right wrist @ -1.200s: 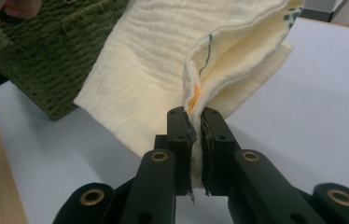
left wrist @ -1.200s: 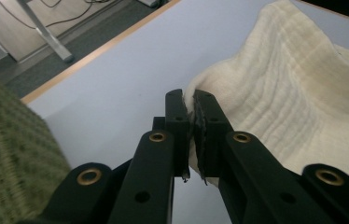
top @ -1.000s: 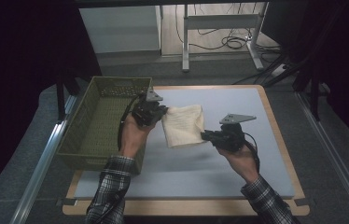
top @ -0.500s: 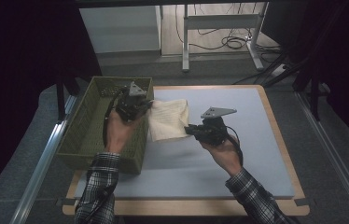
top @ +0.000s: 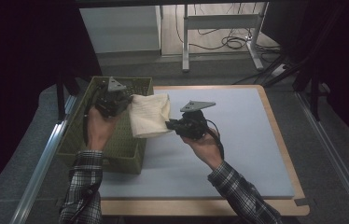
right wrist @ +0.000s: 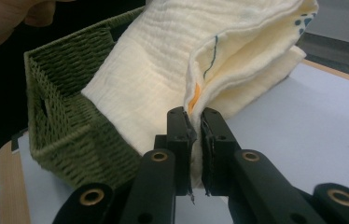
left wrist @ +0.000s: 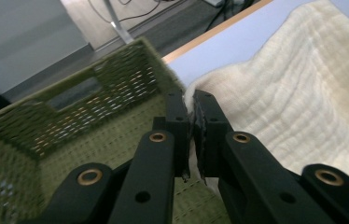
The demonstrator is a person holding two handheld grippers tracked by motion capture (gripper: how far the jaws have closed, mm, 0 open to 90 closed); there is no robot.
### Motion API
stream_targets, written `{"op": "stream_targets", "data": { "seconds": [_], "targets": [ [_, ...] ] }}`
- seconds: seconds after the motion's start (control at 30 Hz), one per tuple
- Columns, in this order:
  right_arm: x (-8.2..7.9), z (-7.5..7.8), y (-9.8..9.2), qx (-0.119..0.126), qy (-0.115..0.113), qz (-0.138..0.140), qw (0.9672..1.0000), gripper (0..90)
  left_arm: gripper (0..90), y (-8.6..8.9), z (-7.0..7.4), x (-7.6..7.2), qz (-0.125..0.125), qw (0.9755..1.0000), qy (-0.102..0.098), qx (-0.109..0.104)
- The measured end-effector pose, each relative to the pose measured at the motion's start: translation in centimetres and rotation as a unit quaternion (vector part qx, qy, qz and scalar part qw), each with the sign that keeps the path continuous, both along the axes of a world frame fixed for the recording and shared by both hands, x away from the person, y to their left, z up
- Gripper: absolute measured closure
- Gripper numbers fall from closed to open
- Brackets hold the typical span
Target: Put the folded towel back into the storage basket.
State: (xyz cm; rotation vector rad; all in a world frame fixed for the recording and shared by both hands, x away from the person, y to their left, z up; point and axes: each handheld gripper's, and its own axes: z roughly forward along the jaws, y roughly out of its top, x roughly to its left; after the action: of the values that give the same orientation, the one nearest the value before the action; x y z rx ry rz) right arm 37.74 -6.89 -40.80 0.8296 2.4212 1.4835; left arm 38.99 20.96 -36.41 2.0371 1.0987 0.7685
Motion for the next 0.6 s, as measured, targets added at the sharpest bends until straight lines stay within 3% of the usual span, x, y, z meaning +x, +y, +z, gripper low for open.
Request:
{"op": "stream_targets", "data": {
  "seconds": [0.33, 0.6],
  "targets": [
    [0.1, -0.2, 4.8, 0.000, -0.001, 0.022, 0.9998, 82.9, 85.6, 3.5, -0.1, -0.1, 0.036, 0.9993, 0.004, 0.011],
    [0.2, -0.8, 8.9, -0.020, -0.009, 0.035, 0.9991, 82.8, 85.6, 6.2, -1.0, 0.2, 0.059, 0.9980, 0.018, 0.013]
  ]
}}
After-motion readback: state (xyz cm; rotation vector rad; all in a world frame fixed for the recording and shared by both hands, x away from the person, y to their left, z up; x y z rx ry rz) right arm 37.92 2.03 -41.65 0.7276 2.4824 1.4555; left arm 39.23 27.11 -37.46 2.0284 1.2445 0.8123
